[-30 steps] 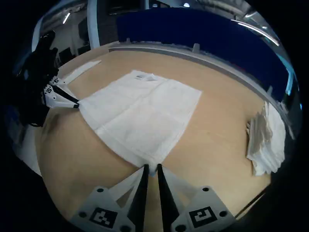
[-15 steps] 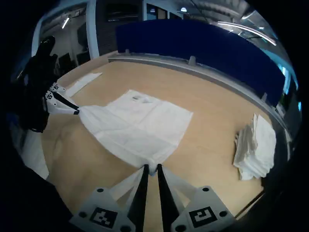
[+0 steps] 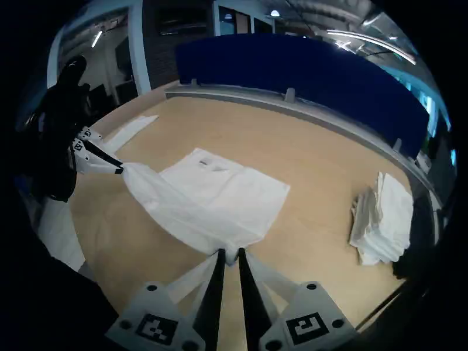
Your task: Fold towel
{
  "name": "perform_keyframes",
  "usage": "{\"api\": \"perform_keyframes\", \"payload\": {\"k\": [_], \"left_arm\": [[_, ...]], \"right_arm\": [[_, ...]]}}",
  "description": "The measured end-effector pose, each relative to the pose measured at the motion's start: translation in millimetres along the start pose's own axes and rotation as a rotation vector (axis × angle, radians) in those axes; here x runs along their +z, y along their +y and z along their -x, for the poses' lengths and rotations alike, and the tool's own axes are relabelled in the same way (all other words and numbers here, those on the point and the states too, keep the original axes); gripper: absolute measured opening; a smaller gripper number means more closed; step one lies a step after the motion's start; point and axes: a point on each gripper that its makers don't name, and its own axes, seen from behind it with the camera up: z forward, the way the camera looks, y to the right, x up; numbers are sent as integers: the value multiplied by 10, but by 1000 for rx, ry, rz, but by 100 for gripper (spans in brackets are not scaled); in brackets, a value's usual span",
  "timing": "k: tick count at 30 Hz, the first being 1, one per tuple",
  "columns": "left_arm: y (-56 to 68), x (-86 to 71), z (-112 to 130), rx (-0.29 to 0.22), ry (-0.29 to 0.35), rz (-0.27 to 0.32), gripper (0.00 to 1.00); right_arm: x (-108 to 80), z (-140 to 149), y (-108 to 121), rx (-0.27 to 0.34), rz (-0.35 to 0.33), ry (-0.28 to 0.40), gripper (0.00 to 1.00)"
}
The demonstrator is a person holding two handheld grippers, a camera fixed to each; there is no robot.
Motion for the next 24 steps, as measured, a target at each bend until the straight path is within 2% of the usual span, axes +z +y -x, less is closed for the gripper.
{"api": "perform_keyframes", "payload": {"k": [5,11,17,24], "left_arm": [[-40,57,-25,-11,-23,-15,10],[-180,238,-145,7,-53,-35,10],[-365,429,-318,21,-69,-39,10],[-605,695,-421,18,-109,-35,10]], "right_arm": [[56,-53,61,2,4,-14,18],[225,-208,214,-18,18,-32,18],[487,-368,421,-22,25,-44,18],[841,-493,639,20,28,-51,17]]}}
